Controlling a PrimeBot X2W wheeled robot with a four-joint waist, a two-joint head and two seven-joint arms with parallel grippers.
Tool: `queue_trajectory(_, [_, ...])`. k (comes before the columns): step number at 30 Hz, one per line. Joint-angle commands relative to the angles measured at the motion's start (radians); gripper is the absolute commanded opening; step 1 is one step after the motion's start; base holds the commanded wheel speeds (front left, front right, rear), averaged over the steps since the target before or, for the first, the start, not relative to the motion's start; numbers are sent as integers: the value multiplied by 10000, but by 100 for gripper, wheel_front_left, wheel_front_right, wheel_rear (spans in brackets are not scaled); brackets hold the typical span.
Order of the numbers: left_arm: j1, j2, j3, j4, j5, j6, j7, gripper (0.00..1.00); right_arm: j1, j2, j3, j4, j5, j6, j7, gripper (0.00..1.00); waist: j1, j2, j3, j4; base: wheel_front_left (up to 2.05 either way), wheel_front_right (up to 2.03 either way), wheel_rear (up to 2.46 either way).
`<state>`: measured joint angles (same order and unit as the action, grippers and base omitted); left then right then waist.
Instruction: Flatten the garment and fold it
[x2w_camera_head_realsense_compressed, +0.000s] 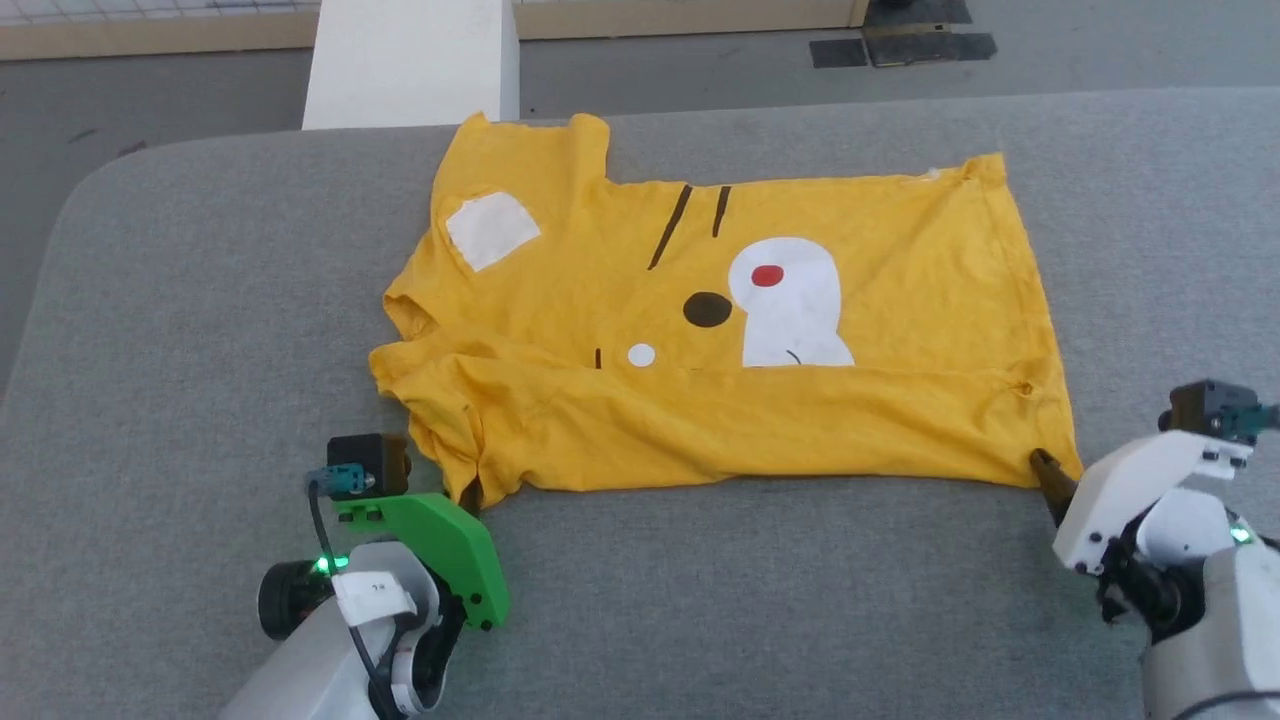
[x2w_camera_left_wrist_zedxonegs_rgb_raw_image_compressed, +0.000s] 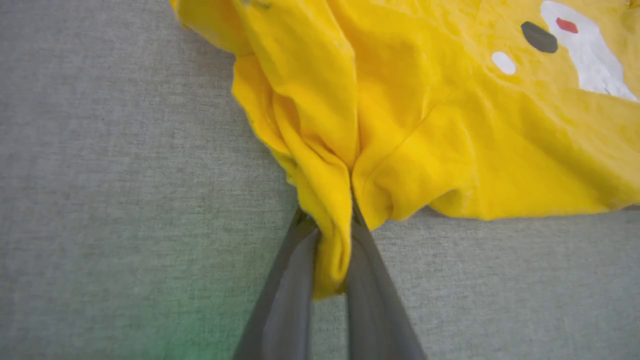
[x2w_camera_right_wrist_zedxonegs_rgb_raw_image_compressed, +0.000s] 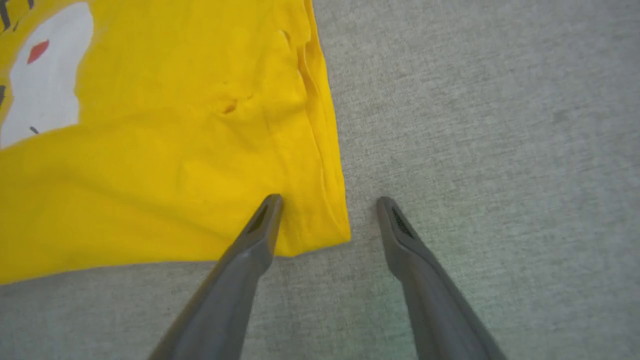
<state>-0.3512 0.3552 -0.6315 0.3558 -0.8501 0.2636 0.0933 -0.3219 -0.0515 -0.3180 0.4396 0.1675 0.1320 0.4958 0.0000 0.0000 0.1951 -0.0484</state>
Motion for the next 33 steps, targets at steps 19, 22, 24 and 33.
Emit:
queue_trajectory(19, [912, 1245, -417, -1229, 954, 680, -338, 0, 1501, 12, -497, -3165, 280, -13, 1603, 0, 0, 0, -661, 575, 0, 0, 0])
queue_trajectory(22, [1441, 1630, -487, -2013, 962, 1065, 50, 0, 2081, 12, -812, -3754, 432, -13, 1777, 0, 0, 0, -731, 655, 0, 0, 0])
queue_trajectory(24, [1840, 1887, -594, -2574, 959, 1341, 403, 0, 2451, 12, -1022, -4019, 472, -13, 2025, 0, 0, 0, -760, 684, 0, 0, 0])
queue_trajectory(33, [2804, 2042, -1019, -3470, 528, 1498, 1215, 0, 3397, 12, -1468, -3375, 682, -13, 2291, 0, 0, 0, -684, 792, 0, 0, 0])
